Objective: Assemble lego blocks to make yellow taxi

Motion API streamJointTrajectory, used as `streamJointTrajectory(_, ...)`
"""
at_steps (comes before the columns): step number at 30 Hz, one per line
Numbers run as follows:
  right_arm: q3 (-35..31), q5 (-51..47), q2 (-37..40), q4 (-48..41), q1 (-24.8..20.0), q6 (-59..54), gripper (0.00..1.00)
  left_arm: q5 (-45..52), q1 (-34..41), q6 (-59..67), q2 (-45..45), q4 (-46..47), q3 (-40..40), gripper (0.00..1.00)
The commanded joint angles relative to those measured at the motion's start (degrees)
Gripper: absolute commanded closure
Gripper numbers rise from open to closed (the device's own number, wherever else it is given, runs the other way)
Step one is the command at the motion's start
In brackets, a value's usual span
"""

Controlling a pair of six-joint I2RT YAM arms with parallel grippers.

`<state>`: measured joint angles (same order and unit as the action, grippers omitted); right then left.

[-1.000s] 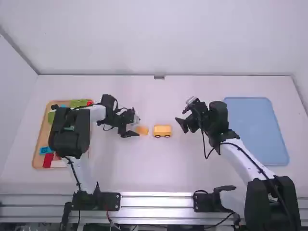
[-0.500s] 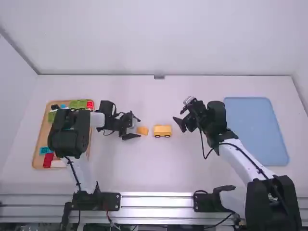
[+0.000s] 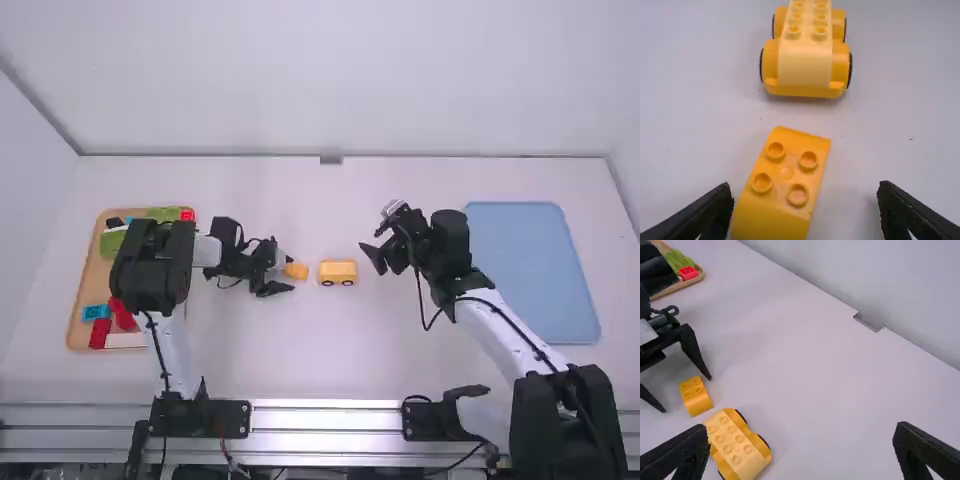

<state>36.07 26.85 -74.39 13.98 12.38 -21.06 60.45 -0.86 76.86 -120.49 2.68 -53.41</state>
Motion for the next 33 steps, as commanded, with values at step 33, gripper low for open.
streamJointTrajectory(33, -0.13, 0.33, 0.90, -1.36, 0.04, 0.28, 0.02, 4.39, 2.01, 0.50, -0.76, -7.69, 3.23, 0.43)
